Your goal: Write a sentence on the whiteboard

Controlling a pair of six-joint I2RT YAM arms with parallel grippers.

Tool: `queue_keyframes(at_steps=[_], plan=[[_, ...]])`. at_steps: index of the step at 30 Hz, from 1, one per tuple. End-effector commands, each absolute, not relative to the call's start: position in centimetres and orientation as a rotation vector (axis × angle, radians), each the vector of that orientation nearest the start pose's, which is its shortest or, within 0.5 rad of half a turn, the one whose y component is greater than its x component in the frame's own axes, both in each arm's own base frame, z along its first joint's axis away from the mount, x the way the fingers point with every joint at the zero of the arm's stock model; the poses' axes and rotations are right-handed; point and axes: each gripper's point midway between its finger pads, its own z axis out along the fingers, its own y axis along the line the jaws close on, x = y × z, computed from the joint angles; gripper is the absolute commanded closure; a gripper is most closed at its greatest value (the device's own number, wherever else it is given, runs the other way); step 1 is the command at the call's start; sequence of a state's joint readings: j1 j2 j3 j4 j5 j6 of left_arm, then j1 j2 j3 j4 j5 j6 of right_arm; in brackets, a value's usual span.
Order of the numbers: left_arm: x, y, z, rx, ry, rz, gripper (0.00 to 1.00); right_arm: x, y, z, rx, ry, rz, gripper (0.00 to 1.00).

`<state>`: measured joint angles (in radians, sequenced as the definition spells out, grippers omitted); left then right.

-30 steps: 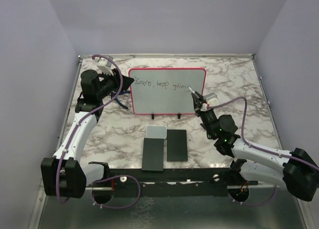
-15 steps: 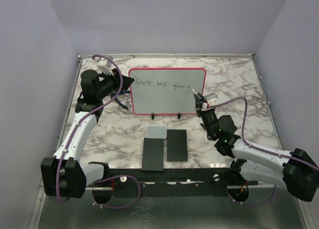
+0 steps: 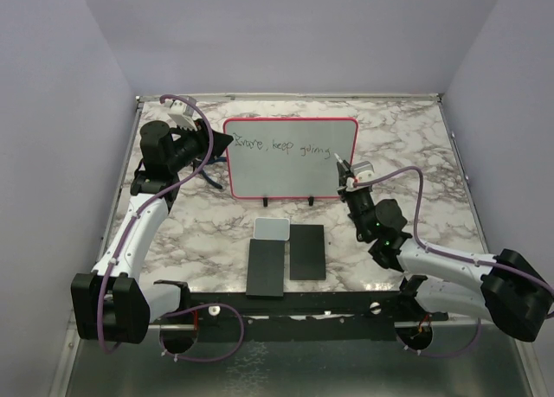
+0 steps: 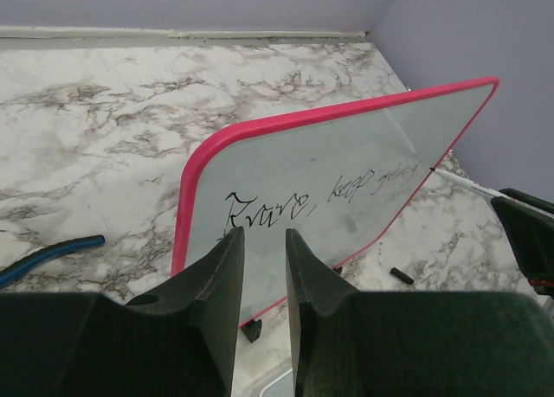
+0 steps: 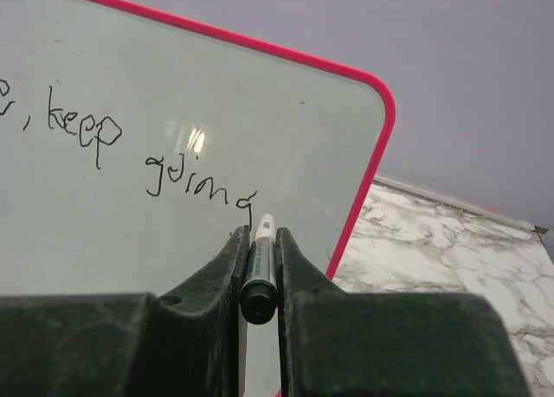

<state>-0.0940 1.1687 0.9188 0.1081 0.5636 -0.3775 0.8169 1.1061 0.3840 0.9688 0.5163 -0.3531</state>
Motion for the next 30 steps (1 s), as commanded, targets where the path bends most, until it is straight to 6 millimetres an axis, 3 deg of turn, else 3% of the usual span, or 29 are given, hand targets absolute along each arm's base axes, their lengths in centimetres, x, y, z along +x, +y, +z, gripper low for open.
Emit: queue_keyframes(at_steps=[1, 22, 30], plan=[[36.1, -14.0, 28.7, 0.191, 1.743, -0.810, 0.73, 31.3, 18.2, 25.2, -0.321, 1.293, 0.026, 0.99], [36.0, -14.1, 28.9, 0.195, 1.737, -0.809, 0.73, 32.0, 18.6, 24.6, -0.327, 1.290, 0.003, 0.99], [36.0, -14.0, 28.9, 0.193, 1.737, -0.808, 0.73, 31.1, 18.6, 25.6, -0.339, 1.270, 0.053, 0.99]])
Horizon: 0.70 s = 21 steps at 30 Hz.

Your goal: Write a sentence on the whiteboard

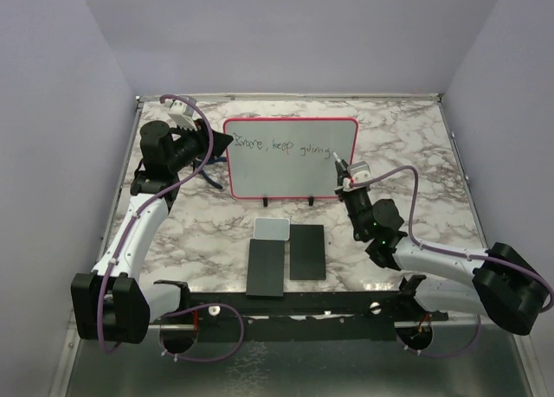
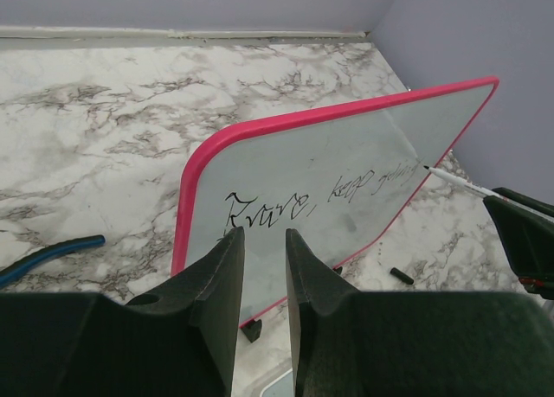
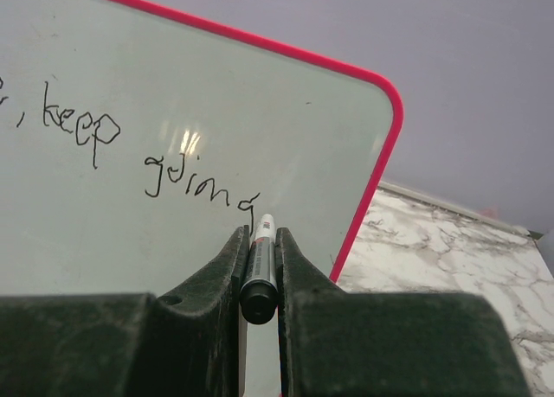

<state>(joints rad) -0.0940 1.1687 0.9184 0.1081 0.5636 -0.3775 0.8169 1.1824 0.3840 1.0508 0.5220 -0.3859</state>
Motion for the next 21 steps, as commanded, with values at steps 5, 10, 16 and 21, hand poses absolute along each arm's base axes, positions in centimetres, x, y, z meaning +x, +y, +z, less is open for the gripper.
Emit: queue_keyframes(at_steps=[5, 10, 16, 21], plan=[[35.9, -13.9, 29.1, 0.191, 1.731, -0.803, 0.72, 29.2, 18.9, 26.4, -0.372, 1.276, 0.168, 0.99], [35.7, -13.7, 29.6, 0.190, 1.717, -0.783, 0.55, 27.8, 18.1, 27.8, -0.359, 1.296, 0.213, 0.99], [35.3, -12.4, 30.9, 0.158, 1.699, -0.700, 0.17, 27.2, 17.1, 30.1, -0.323, 1.348, 0.230, 0.99], [34.1, -10.6, 31.2, 0.126, 1.718, -0.579, 0.05, 26.6, 16.2, 31.9, -0.262, 1.366, 0.259, 0.99]])
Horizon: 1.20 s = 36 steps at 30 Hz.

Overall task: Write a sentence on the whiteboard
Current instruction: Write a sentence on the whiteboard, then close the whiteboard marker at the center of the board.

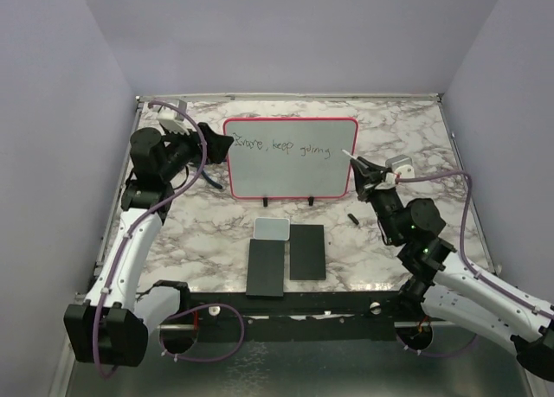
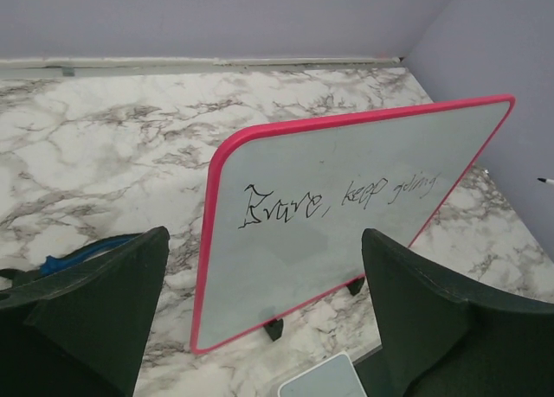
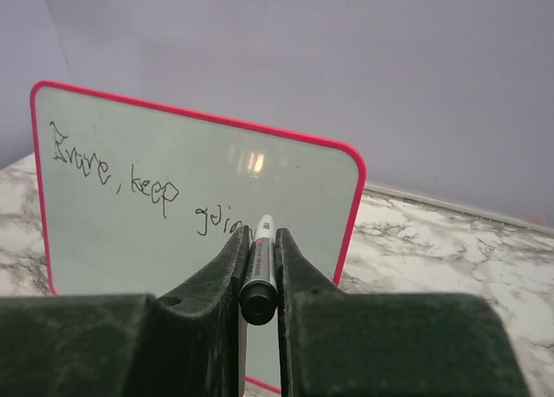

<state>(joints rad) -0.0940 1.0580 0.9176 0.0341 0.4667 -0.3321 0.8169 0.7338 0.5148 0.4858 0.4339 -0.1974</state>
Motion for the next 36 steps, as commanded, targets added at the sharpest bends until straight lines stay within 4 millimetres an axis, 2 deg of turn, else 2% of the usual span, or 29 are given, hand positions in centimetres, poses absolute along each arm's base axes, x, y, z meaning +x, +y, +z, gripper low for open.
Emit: queue_keyframes(at_steps=[1, 5, 8, 11, 14, 19, 21, 25, 27, 29, 31, 33, 36], plan=[[33.8, -10.2, 31.3, 0.115, 1.720, -0.555, 0.05, 26.5, 15.9, 32.1, -0.250, 1.370, 0.261, 0.99], [32.4, -8.8, 32.0, 0.094, 1.721, -0.473, 0.05, 26.1, 14.9, 32.8, -0.208, 1.400, 0.255, 0.99], [31.2, -8.5, 32.5, 0.123, 1.715, -0.426, 0.10, 26.3, 13.8, 32.7, -0.171, 1.462, 0.205, 0.99], [30.3, -9.2, 31.9, 0.160, 1.761, -0.376, 0.13, 26.6, 12.7, 31.9, -0.137, 1.512, 0.129, 0.99], [29.5, -11.2, 30.7, 0.230, 1.821, -0.332, 0.15, 26.8, 11.6, 30.9, -0.073, 1.522, 0.088, 0.99], [27.5, -16.7, 30.4, 0.376, 1.819, -0.357, 0.16, 27.0, 9.9, 29.4, 0.038, 1.546, 0.046, 0.99], [26.4, -19.6, 30.4, 0.468, 1.803, -0.390, 0.17, 27.0, 9.1, 28.9, 0.068, 1.549, 0.030, 0.99], [22.6, -26.4, 30.1, 0.726, 1.693, -0.483, 0.17, 27.9, 7.3, 27.2, 0.108, 1.589, -0.005, 0.99], [20.5, -29.9, 29.2, 0.855, 1.638, -0.536, 0.16, 28.9, 6.8, 25.9, 0.123, 1.629, -0.010, 0.99], [18.7, -33.5, 27.4, 0.977, 1.614, -0.611, 0.15, 30.4, 5.8, 24.2, 0.148, 1.687, -0.010, 0.99], [17.5, -36.5, 26.3, 1.061, 1.580, -0.717, 0.14, 31.7, 4.7, 22.8, 0.174, 1.755, 0.028, 0.99], [16.5, -38.9, 24.8, 1.148, 1.555, -0.799, 0.12, 32.5, 3.8, 21.8, 0.198, 1.813, 0.063, 0.99], [16.1, -41.5, 22.6, 1.247, 1.514, -0.848, 0.11, 32.9, 3.3, 21.5, 0.209, 1.866, 0.082, 0.99]])
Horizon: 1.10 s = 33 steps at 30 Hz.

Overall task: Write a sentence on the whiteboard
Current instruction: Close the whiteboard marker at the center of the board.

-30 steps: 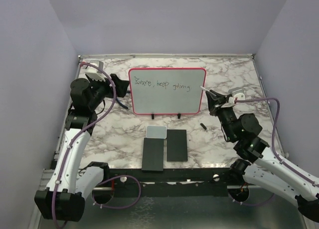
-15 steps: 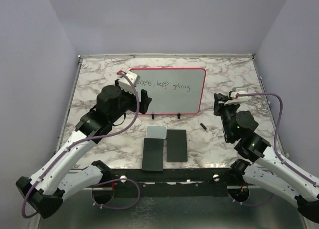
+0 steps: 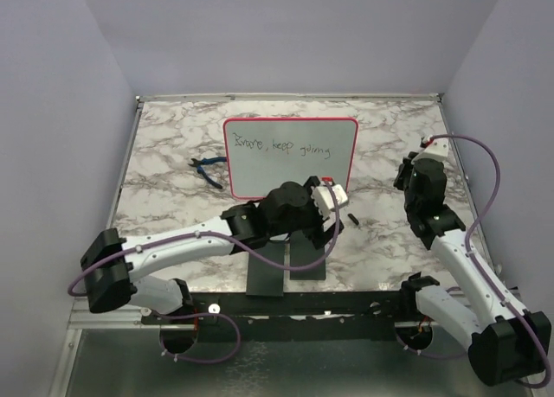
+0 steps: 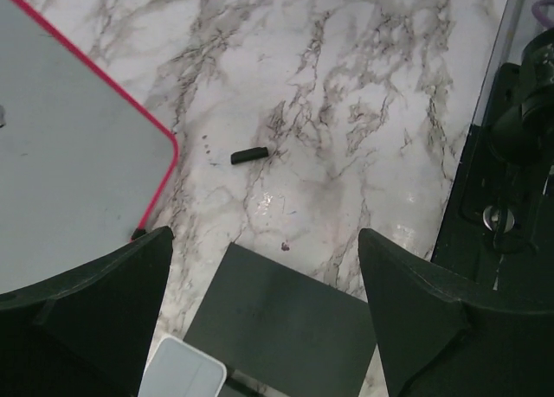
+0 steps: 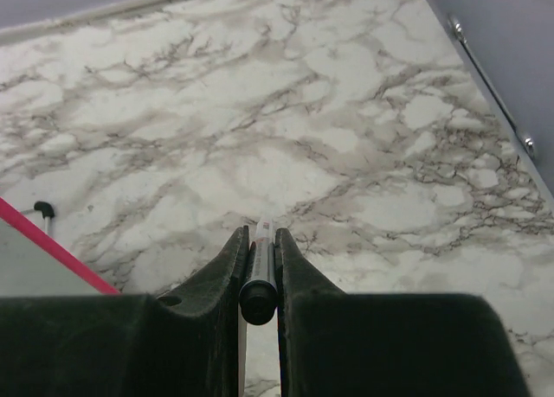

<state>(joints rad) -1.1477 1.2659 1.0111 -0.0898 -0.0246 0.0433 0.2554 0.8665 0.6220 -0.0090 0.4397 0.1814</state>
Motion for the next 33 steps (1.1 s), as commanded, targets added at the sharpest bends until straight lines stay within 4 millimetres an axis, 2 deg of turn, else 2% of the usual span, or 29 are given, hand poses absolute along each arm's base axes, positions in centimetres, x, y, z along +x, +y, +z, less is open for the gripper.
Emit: queue_keyframes(at_steps=[1, 6, 10, 14, 22, 27, 33], plan=[[16.2, -42.1, 21.7, 1.282, 1.500, -0.840, 0.11, 32.9, 3.2, 21.6, 0.210, 1.879, 0.080, 0.99], [16.8, -44.5, 18.6, 1.389, 1.433, -0.816, 0.10, 32.3, 3.5, 22.4, 0.203, 1.906, 0.120, 0.99], [18.3, -45.4, 15.7, 1.455, 1.356, -0.703, 0.10, 31.6, 2.7, 22.8, 0.208, 1.923, 0.081, 0.99], [20.1, -45.9, 14.3, 1.428, 1.279, -0.604, 0.09, 30.5, 2.2, 24.4, 0.219, 1.880, 0.072, 0.99], [22.0, -47.9, 10.6, 1.568, 1.206, -0.541, 0.08, 29.0, 2.0, 27.9, 0.207, 1.800, 0.090, 0.99], [22.8, -48.4, 8.8, 1.639, 1.239, -0.539, 0.14, 28.1, 2.3, 29.3, 0.193, 1.754, 0.122, 0.99], [24.3, -49.3, 6.7, 1.713, 1.279, -0.524, 0.31, 27.7, 2.8, 30.3, 0.181, 1.723, 0.165, 0.99]])
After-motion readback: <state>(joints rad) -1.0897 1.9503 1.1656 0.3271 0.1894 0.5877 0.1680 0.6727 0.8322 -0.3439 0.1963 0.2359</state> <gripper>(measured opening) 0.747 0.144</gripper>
